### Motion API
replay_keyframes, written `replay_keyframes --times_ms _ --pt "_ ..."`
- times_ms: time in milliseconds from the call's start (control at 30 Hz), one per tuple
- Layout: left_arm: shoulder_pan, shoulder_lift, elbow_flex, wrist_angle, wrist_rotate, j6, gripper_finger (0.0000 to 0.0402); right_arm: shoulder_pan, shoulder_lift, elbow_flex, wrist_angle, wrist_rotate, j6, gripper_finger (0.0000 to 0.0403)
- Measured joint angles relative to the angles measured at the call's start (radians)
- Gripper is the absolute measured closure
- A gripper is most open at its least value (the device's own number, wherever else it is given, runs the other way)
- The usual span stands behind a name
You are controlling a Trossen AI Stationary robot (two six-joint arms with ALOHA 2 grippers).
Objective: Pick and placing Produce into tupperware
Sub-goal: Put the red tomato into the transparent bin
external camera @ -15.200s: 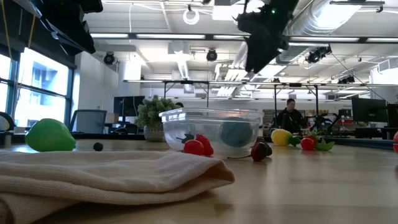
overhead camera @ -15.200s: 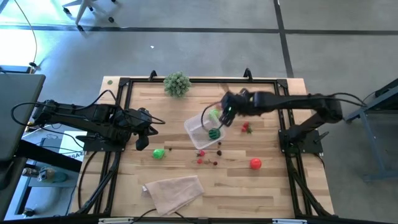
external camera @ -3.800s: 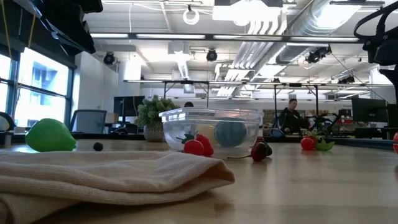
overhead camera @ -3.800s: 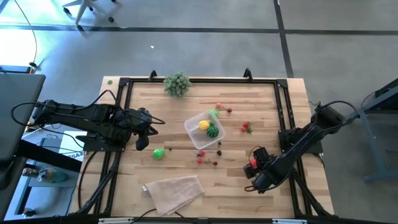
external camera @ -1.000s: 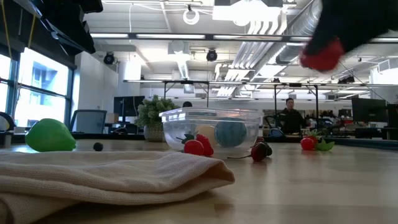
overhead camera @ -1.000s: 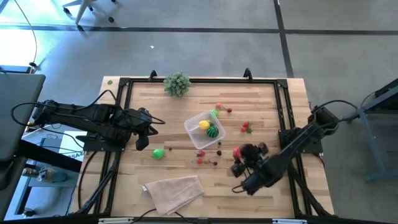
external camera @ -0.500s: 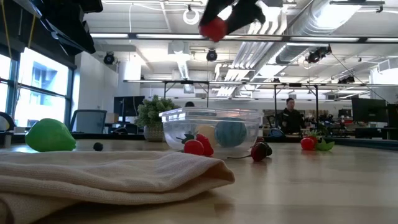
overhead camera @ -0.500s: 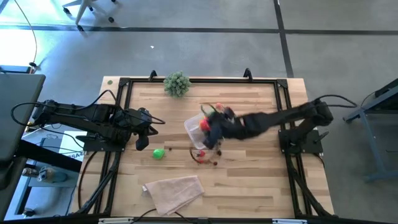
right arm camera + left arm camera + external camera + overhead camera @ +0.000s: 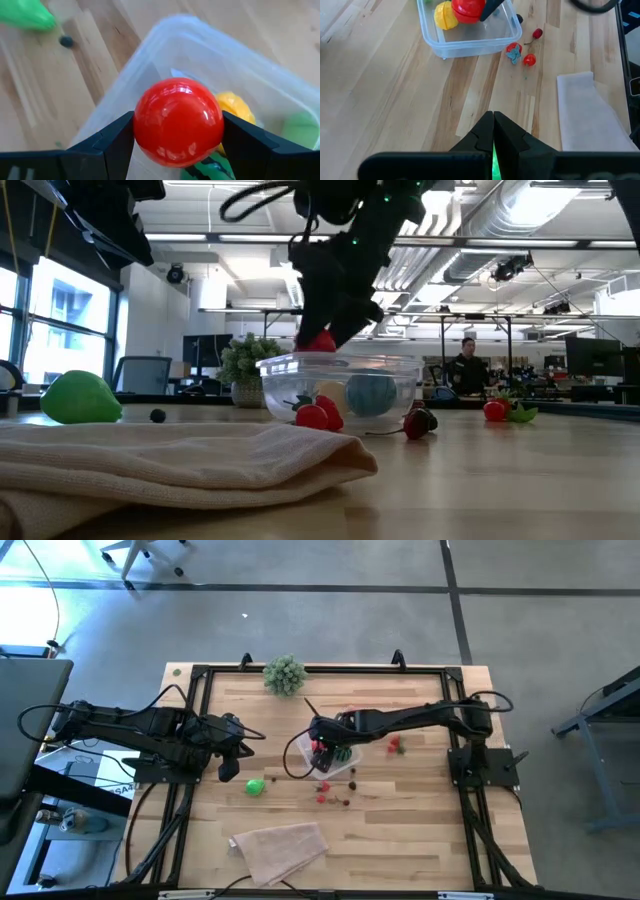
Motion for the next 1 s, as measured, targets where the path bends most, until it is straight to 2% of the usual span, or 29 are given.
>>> replay_keyframes --times_ms 1000 --pt "0.000 0.000 0.000 0.000 0.000 0.000 0.0401 0.037 0.102 0.000 -0.045 0.003 -0.055 0.0157"
